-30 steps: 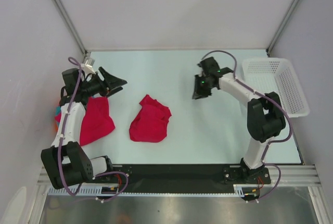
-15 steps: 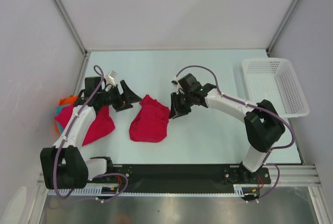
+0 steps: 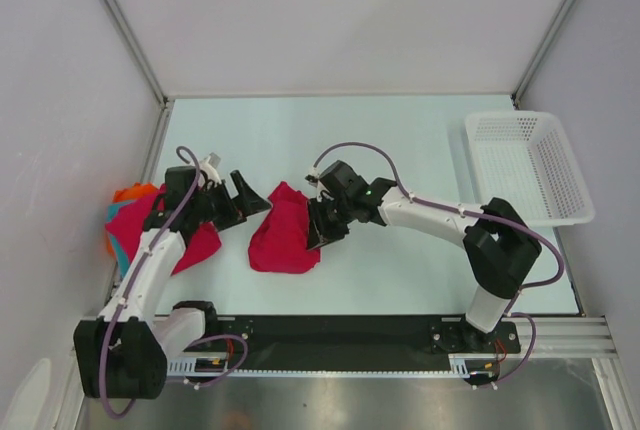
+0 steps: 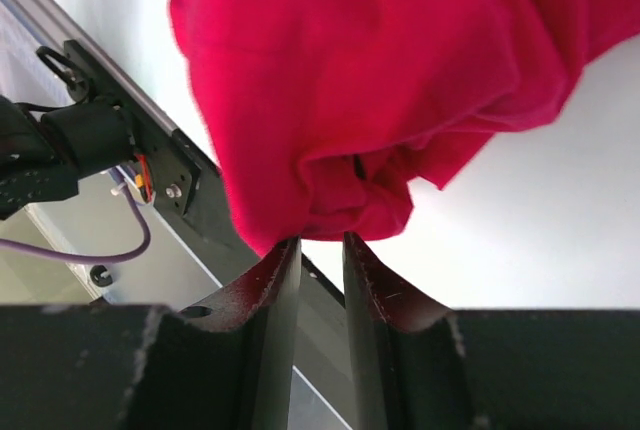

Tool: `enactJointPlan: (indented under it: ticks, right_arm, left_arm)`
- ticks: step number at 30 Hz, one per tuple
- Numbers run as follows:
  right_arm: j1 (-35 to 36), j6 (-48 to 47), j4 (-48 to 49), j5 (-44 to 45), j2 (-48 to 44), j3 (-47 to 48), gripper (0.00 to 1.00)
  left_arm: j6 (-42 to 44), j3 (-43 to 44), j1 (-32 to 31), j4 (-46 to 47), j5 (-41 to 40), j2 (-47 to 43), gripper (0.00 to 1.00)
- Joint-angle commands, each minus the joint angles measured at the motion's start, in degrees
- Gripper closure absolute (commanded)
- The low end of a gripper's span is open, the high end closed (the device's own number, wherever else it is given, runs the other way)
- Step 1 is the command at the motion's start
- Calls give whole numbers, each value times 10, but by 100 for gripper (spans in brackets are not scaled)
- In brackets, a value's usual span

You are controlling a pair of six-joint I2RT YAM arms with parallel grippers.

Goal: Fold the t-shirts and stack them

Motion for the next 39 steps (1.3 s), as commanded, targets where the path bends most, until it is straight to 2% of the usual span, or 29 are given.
enactJointPlan:
  ticks: [1, 4, 6, 11, 12, 15, 21, 27, 31, 39]
  right_arm:
    - [4, -1, 13, 14, 1, 44, 71]
    - [5, -5, 15, 15, 2, 50, 71]
    - [5, -2, 29, 15, -2, 45, 71]
    - [5, 15, 86, 1, -6, 7, 71]
    - [5, 19, 94, -1, -9, -1, 71]
    - [8, 34, 124, -4, -15, -31, 72]
    - [12, 55, 181, -11, -36, -80, 71]
    - [31, 71, 209, -31, 20, -55, 72]
    - [55, 70, 215, -30, 55, -21, 72]
    - [67, 86, 241, -29, 92, -37, 73]
  left_arm:
    - [-69, -13, 7, 98, 90, -59, 0]
    - [-138, -39, 43, 172, 193, -71, 0]
    - [-159, -45, 70, 193, 221, -72, 0]
    - [-71, 41, 93, 45, 136, -76, 2]
    - [-64, 53, 93, 36, 128, -73, 7]
    - [-68, 86, 93, 31, 106, -62, 16]
    - [-47, 118, 94, -7, 67, -81, 18]
    - [-30, 98, 93, -45, 39, -138, 17]
    - [-17, 89, 93, -54, 41, -122, 17]
    - [-10, 27, 93, -26, 52, -108, 17]
